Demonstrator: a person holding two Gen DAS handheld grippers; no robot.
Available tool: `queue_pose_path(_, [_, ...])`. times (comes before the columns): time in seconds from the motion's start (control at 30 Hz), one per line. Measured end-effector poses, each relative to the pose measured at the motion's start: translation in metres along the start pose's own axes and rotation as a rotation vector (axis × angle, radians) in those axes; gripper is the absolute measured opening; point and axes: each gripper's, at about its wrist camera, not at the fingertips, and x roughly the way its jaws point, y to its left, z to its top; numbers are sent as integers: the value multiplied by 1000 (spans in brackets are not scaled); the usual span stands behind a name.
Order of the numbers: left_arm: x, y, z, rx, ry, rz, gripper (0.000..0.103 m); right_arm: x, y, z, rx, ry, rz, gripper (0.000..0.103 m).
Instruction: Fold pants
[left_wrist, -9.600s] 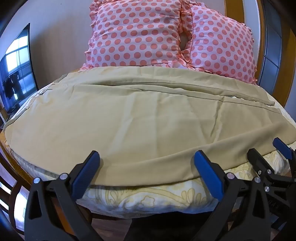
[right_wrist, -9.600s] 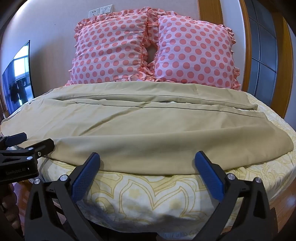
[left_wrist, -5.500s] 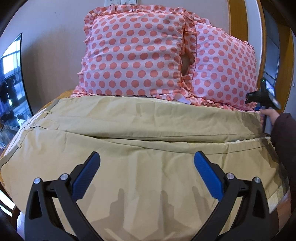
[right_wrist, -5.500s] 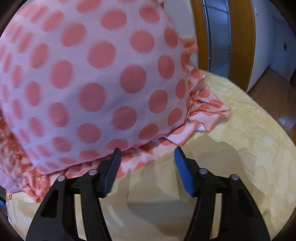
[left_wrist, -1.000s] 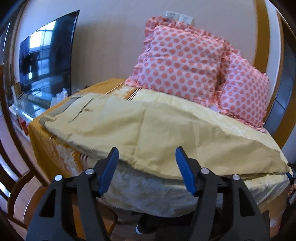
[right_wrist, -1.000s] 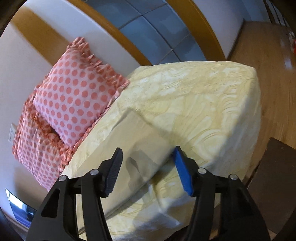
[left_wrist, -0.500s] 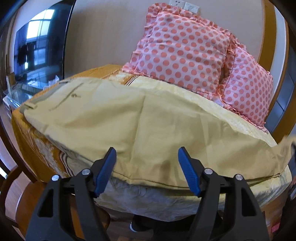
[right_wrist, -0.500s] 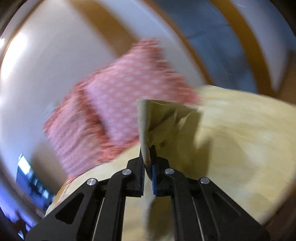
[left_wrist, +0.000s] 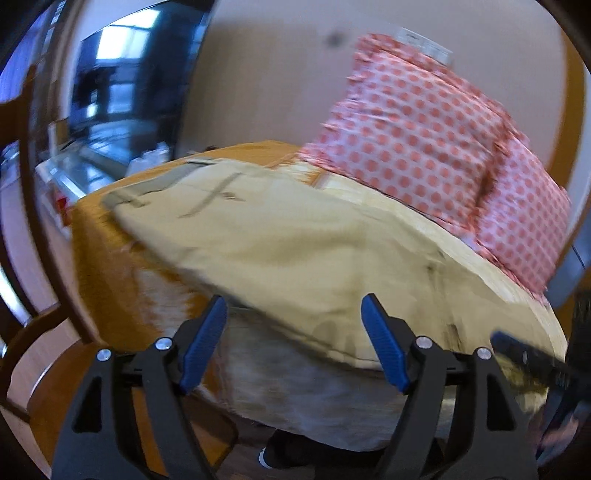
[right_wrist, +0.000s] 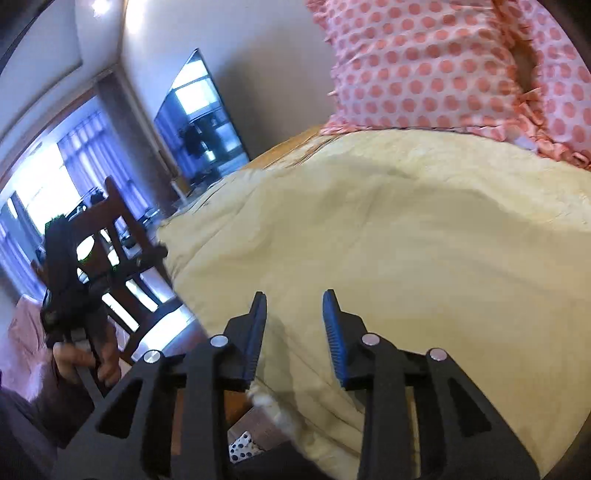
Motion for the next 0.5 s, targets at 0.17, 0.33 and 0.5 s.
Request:
queue_pose_path(0.17, [2, 41, 9, -90, -43, 69, 75, -16, -18, 6, 21, -105, -99, 54])
queue_pose_path(0.33, [15, 67, 25, -164, -67, 96, 75, 3, -23, -1, 21, -11, -180, 54])
queue_pose_path(0.5, [34, 80, 44, -196, -70, 127, 75, -1, -19, -7, 39, -35, -156, 60])
